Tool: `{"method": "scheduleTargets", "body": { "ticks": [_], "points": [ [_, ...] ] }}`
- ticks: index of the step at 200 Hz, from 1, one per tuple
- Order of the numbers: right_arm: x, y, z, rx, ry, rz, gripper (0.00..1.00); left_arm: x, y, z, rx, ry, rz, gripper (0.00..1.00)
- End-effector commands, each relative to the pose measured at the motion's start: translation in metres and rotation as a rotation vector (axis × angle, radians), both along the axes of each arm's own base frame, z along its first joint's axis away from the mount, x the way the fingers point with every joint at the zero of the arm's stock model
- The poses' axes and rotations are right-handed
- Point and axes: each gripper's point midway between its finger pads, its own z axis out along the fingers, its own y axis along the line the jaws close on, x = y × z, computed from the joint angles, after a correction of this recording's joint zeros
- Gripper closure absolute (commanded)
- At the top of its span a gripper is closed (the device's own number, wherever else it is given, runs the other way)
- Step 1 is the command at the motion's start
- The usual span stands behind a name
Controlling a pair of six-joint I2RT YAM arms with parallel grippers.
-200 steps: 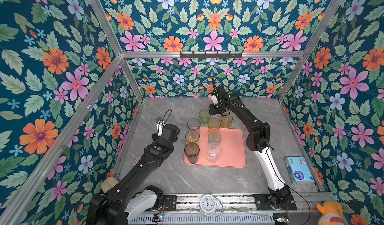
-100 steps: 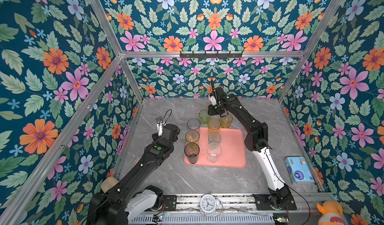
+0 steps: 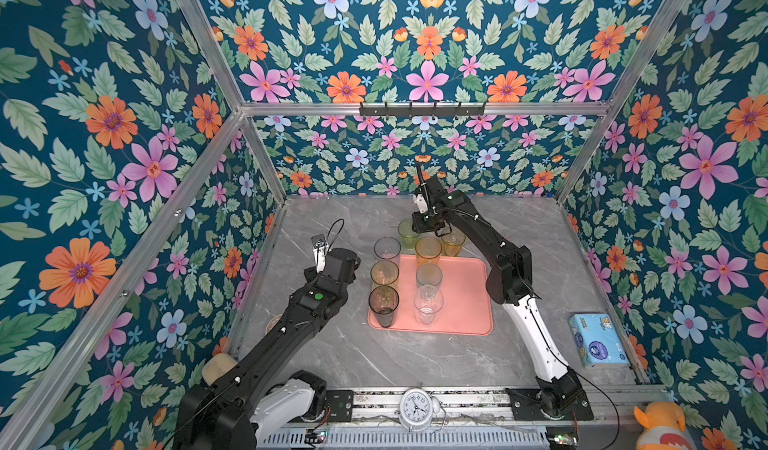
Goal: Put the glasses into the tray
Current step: 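Lower and close the right gripper on the green glass's rim, then lift the green glass with the right gripper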
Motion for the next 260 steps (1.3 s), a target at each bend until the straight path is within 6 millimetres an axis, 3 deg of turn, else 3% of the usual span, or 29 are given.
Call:
{"method": "scheduleTargets", "body": {
  "ticks": [1,138,260],
  "points": [
    [0.004,-0.001,-0.002,-0.007,-0.011,-0.012,0.60,-0.001,0.001,0.002,0.002,-0.001,0.003,0.23],
    [0.008,-0.002,-0.011,-0.025,-0.019,-0.013,0.77,-0.002,0.001,0.002,0.005,0.003,0.002,0.22],
    [0.008,-0.002,-0.005,-0.024,-0.034,-0.003,0.92,-0.003,0.002,-0.002,0.015,0.018,0.002,0.22]
  ]
}}
